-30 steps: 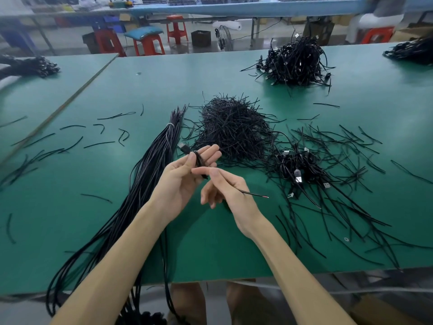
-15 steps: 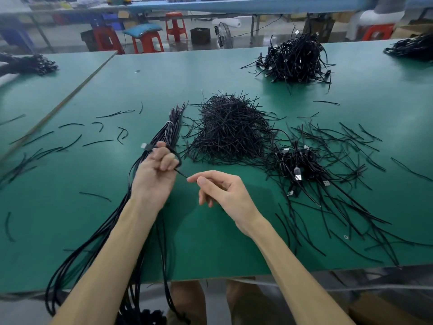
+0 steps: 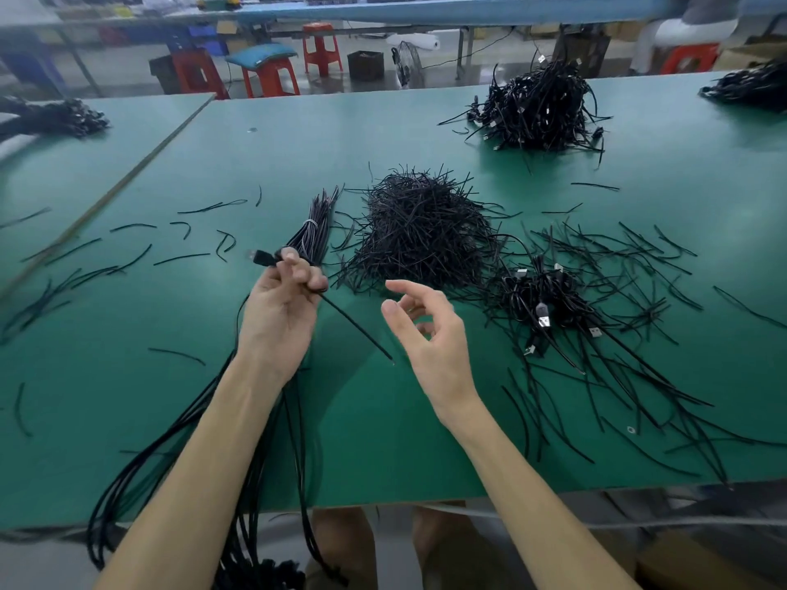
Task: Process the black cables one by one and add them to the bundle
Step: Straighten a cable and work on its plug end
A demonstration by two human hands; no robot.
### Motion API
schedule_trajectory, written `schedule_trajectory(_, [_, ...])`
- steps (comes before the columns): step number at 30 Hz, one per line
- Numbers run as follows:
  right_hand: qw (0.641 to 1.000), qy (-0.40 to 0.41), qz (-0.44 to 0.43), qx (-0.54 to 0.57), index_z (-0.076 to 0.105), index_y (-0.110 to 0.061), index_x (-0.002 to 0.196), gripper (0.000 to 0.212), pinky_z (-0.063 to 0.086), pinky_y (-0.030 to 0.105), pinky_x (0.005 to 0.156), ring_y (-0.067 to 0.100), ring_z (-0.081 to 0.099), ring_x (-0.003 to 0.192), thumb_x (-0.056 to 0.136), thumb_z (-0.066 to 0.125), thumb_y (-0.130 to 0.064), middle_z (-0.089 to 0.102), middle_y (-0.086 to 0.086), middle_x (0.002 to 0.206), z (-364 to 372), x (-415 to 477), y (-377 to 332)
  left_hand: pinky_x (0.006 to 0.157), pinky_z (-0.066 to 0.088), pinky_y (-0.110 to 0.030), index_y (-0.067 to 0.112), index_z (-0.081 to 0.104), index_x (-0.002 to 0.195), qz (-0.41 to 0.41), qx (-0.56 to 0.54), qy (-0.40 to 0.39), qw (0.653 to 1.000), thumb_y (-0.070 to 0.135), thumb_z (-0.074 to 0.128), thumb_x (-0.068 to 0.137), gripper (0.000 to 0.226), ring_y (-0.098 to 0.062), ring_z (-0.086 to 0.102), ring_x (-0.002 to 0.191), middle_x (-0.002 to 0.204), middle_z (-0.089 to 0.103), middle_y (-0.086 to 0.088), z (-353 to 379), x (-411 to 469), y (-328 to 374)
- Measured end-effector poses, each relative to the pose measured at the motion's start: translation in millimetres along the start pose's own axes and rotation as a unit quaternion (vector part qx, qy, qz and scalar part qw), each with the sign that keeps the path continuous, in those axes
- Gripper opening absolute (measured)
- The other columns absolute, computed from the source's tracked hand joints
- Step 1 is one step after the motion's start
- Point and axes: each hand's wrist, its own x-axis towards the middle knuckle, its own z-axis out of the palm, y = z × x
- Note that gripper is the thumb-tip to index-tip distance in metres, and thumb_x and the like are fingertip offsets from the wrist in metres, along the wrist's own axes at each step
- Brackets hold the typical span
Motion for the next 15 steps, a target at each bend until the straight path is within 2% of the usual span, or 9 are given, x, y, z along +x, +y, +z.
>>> schedule_trajectory(2, [0.996, 0.028, -0.042, -0.069, 0.068, -0.034, 0.119, 0.025, 0.045, 0.029, 0.090, 0.011, 0.051, 0.110, 0.094, 0.071, -0.033, 0.061, -0.013, 0.103, 0, -2, 1, 0.092, 0.050, -0.025, 0.016, 0.053, 0.090, 0.007, 0.065, -0.044, 0.997, 0.002, 0.027, 0.111, 0.036, -0.012, 0.066, 0.085, 0.070, 0.055, 0.009, 3, -2, -4])
schedule_trajectory(4, [0.987, 0.039, -0.085, -0.132, 0.064, -0.031, 0.126, 0.034, 0.042, 0.028, 0.100, 0.011, 0.046, 0.118, 0.093, 0.072, -0.034, 0.059, -0.014, 0.110, 1, -4, 1, 0.103, 0.048, -0.030, 0.013, 0.051, 0.094, 0.013, 0.130, -0.086, 0.988, 0.010, 0.033, 0.107, 0.023, -0.016, 0.069, 0.101, 0.071, 0.058, 0.008, 8, -5, -8])
schedule_trajectory(7, [0.976, -0.002, -0.104, -0.193, 0.053, -0.025, 0.143, 0.058, 0.036, 0.024, 0.111, 0.006, 0.041, 0.129, 0.091, 0.073, -0.040, 0.054, -0.013, 0.128, 6, -5, 2, 0.104, 0.047, -0.032, 0.009, 0.053, 0.095, -0.035, 0.148, -0.180, 0.972, 0.009, 0.031, 0.108, 0.026, -0.020, 0.068, 0.107, 0.075, 0.062, 0.004, 13, -13, -11])
schedule_trajectory(9, [0.983, -0.043, -0.081, -0.160, 0.045, -0.025, 0.150, 0.068, 0.036, 0.019, 0.110, 0.004, 0.043, 0.131, 0.090, 0.076, -0.035, 0.053, -0.014, 0.134, 7, -4, 4, 0.100, 0.048, -0.031, 0.010, 0.060, 0.093, -0.096, 0.149, -0.258, 0.950, 0.012, 0.036, 0.105, 0.027, -0.021, 0.068, 0.103, 0.079, 0.066, 0.002, 18, -18, -11])
schedule_trajectory(11, [0.991, -0.075, -0.048, -0.102, 0.046, -0.026, 0.149, 0.068, 0.042, 0.020, 0.107, 0.002, 0.052, 0.127, 0.089, 0.077, -0.026, 0.059, -0.014, 0.134, 5, -3, 6, 0.098, 0.050, -0.033, 0.010, 0.065, 0.090, -0.140, 0.154, -0.291, 0.934, 0.017, 0.045, 0.101, 0.024, -0.022, 0.068, 0.099, 0.084, 0.069, -0.003, 20, -21, -11])
schedule_trajectory(13, [0.994, -0.088, -0.029, -0.065, 0.055, -0.028, 0.140, 0.058, 0.046, 0.015, 0.098, -0.002, 0.061, 0.117, 0.088, 0.079, -0.021, 0.068, -0.018, 0.123, 4, -2, 7, 0.094, 0.053, -0.035, 0.006, 0.067, 0.090, -0.154, 0.158, -0.268, 0.938, 0.019, 0.052, 0.099, 0.022, -0.027, 0.069, 0.097, 0.090, 0.069, -0.014, 19, -21, -14])
schedule_trajectory(15, [0.996, -0.072, -0.022, -0.045, 0.060, -0.037, 0.130, 0.051, 0.047, 0.009, 0.090, -0.006, 0.065, 0.107, 0.087, 0.079, -0.018, 0.071, -0.026, 0.110, 5, -1, 7, 0.089, 0.057, -0.033, 0.004, 0.070, 0.097, -0.147, 0.164, -0.234, 0.947, 0.016, 0.053, 0.099, 0.020, -0.029, 0.071, 0.097, 0.095, 0.072, -0.019, 17, -19, -16])
